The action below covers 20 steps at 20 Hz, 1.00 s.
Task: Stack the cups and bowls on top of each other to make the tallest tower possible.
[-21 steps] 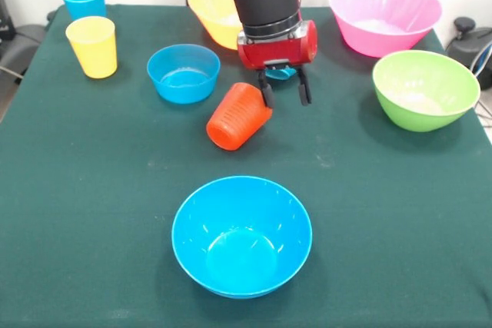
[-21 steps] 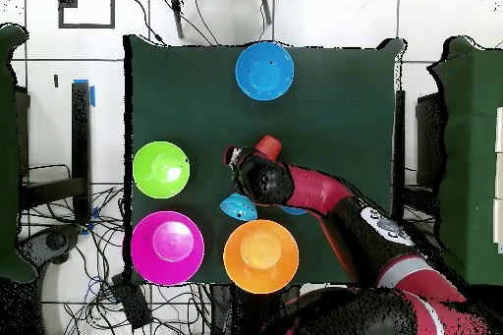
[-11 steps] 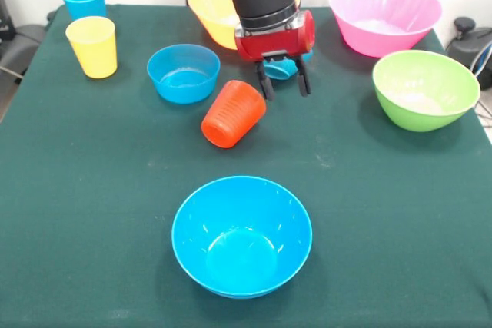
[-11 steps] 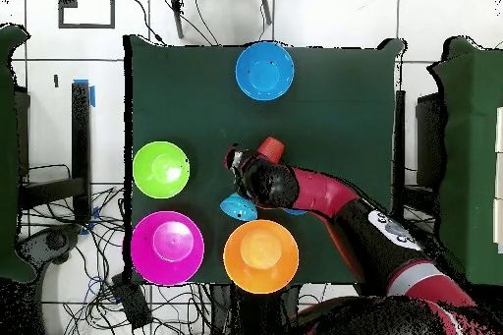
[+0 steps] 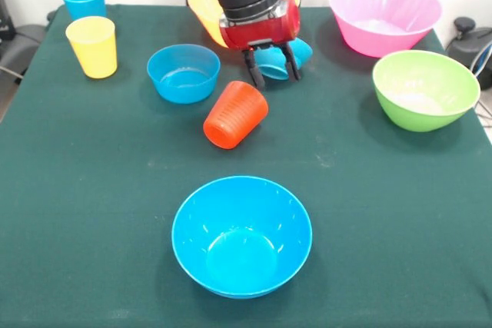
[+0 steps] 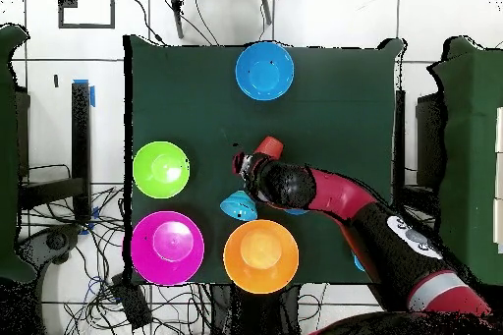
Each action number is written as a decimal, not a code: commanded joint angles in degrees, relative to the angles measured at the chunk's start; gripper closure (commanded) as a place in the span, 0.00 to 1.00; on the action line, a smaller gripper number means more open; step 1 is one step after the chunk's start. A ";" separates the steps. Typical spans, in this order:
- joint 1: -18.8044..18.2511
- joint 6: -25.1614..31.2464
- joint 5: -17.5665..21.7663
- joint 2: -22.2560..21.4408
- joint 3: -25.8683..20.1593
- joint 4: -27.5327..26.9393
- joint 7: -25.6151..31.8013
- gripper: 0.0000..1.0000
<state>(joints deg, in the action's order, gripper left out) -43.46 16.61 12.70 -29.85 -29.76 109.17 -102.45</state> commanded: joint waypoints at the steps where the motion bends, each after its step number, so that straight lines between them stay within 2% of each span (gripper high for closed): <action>1: -1.29 8.49 4.59 -1.71 -4.20 1.78 6.55 0.00; 6: -1.18 9.68 4.63 -5.27 -3.87 3.99 4.20 0.00; 10: -1.32 9.26 5.04 -5.18 -4.12 4.34 3.71 0.00; 16: -0.28 12.45 5.00 -6.69 -3.38 3.38 4.20 0.00; 20: 1.69 14.67 4.98 -7.86 -1.25 2.25 2.84 0.00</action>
<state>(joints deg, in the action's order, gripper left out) -45.00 23.91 13.51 -36.60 -31.56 110.79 -102.45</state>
